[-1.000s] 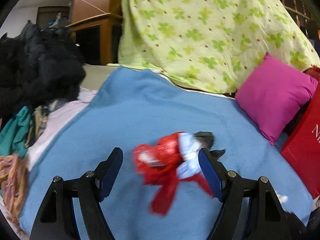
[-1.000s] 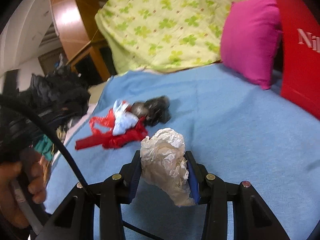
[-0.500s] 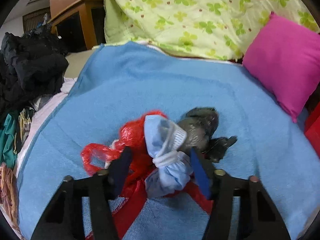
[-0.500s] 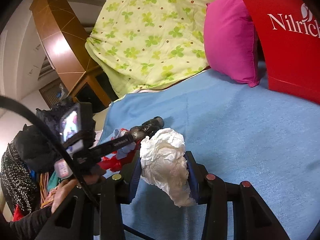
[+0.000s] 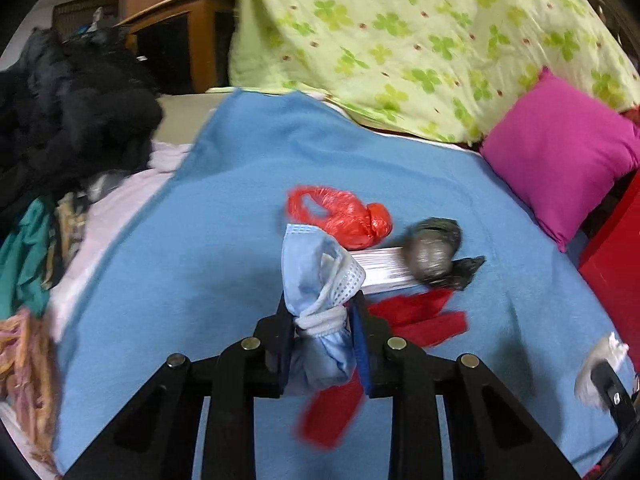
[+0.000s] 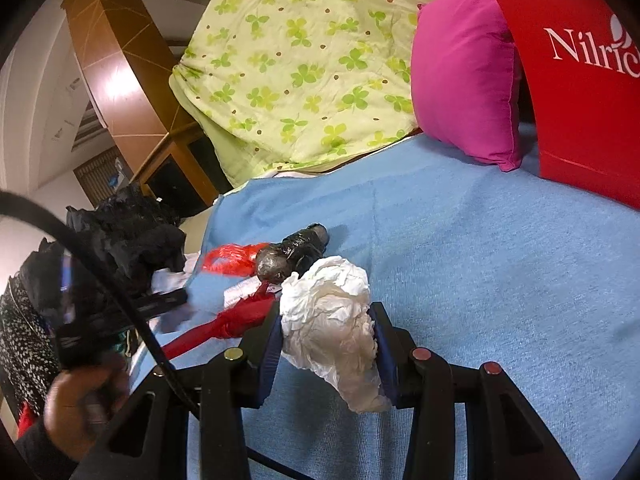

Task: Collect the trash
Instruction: 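Grasp the blue face mask with the left gripper while the right holds the tissue, then carry the mask and tissue over the red mesh wastebasket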

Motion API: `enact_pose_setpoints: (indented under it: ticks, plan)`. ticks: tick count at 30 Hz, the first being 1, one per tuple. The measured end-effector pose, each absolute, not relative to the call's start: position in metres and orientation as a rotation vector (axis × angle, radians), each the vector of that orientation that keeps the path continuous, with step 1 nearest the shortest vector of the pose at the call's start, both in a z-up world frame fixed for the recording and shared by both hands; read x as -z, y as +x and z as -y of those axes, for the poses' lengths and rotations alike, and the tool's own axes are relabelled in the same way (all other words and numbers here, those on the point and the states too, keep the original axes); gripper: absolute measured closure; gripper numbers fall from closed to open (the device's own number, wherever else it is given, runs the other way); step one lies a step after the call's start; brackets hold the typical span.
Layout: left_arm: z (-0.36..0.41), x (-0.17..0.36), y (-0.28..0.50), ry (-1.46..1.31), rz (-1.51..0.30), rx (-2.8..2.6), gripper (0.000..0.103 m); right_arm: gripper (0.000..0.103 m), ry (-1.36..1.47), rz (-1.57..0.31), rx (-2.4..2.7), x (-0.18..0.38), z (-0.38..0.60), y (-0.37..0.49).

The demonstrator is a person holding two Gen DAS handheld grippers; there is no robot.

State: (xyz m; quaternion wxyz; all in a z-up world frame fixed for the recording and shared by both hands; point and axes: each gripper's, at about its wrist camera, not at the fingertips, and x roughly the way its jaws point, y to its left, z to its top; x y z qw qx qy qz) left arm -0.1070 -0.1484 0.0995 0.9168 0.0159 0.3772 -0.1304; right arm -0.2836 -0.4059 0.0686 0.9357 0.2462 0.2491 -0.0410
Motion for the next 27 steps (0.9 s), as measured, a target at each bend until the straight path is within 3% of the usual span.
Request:
enact_pose_setpoints:
  ticks: [10, 27]
  plan:
    - [0.068, -0.076, -0.121, -0.006, -0.861, 0.167, 0.076, 0.059, 0.407, -0.546, 0.127, -0.072, 0.388, -0.296]
    - [0.084, -0.118, -0.204, -0.037, -0.785, 0.308, 0.075, 0.059, 0.266, -0.487, 0.197, -0.143, 0.352, -0.372]
